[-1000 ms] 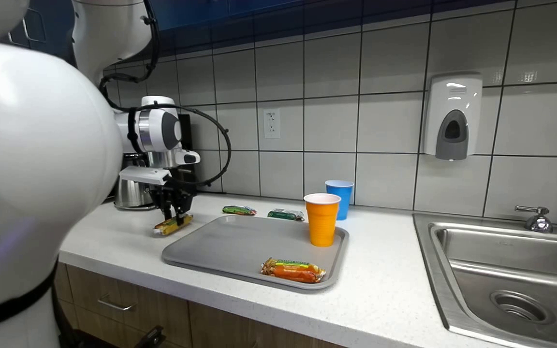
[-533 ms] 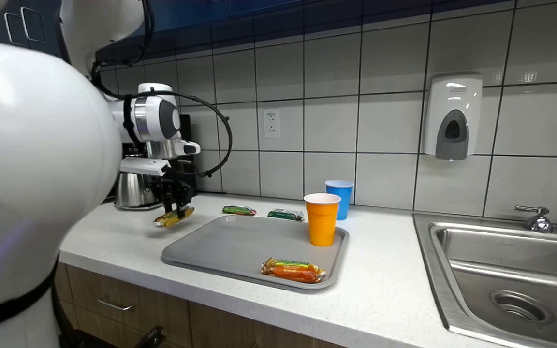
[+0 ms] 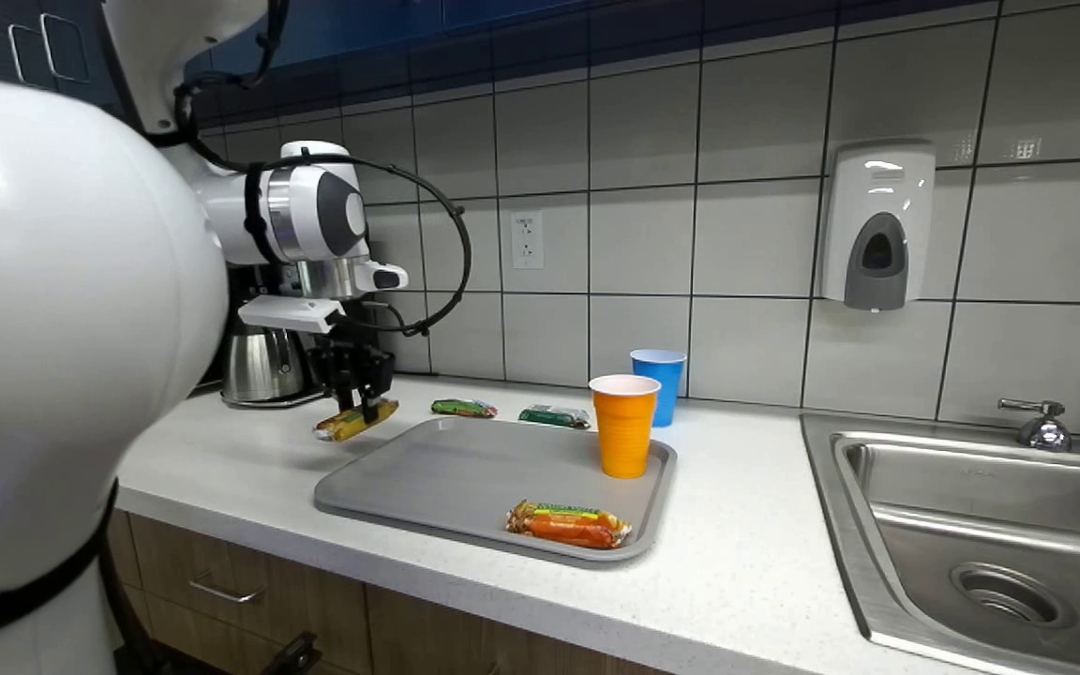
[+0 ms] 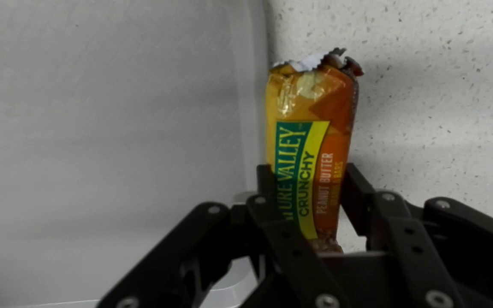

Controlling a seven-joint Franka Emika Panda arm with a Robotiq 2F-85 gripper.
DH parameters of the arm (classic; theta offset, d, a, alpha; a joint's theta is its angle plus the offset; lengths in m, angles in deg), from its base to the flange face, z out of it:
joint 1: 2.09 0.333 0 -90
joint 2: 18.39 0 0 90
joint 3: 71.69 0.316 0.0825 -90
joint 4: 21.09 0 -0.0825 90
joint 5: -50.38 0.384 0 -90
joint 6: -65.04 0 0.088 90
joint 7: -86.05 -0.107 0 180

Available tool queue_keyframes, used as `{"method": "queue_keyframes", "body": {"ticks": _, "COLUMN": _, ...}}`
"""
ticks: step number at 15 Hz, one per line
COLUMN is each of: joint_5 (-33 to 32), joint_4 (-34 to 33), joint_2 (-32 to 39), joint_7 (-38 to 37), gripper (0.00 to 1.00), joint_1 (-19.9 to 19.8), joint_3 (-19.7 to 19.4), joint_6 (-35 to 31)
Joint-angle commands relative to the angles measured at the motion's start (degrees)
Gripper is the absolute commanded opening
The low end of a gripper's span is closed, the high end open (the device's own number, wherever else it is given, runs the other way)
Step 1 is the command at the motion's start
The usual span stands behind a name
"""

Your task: Pick up the candy bars on the table and place them on the tray

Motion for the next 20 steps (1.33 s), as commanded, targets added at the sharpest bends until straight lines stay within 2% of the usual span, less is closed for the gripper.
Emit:
{"method": "queue_keyframes", "body": {"ticks": 1, "joint_5": -0.1, "joint_4": 4.07, "joint_2": -4.47, "joint_7": 0.31, "gripper": 0.17, "joint_1": -2.75, "joint_3": 1.1, "joint_6": 0.76}}
{"method": "queue_keyframes", "body": {"ticks": 11, "joint_5": -1.52, "joint_4": 7.6, "joint_2": -3.36, "joint_7": -0.59, "gripper": 0.17, "joint_1": -6.71, "joint_3": 0.21, "joint_6": 0.15}}
{"method": "queue_keyframes", "body": {"ticks": 20, "joint_5": -2.06, "joint_4": 7.83, "joint_2": -1.95, "joint_7": -1.49, "gripper": 0.17, "joint_1": -7.75, "joint_3": -0.26, "joint_6": -1.02}}
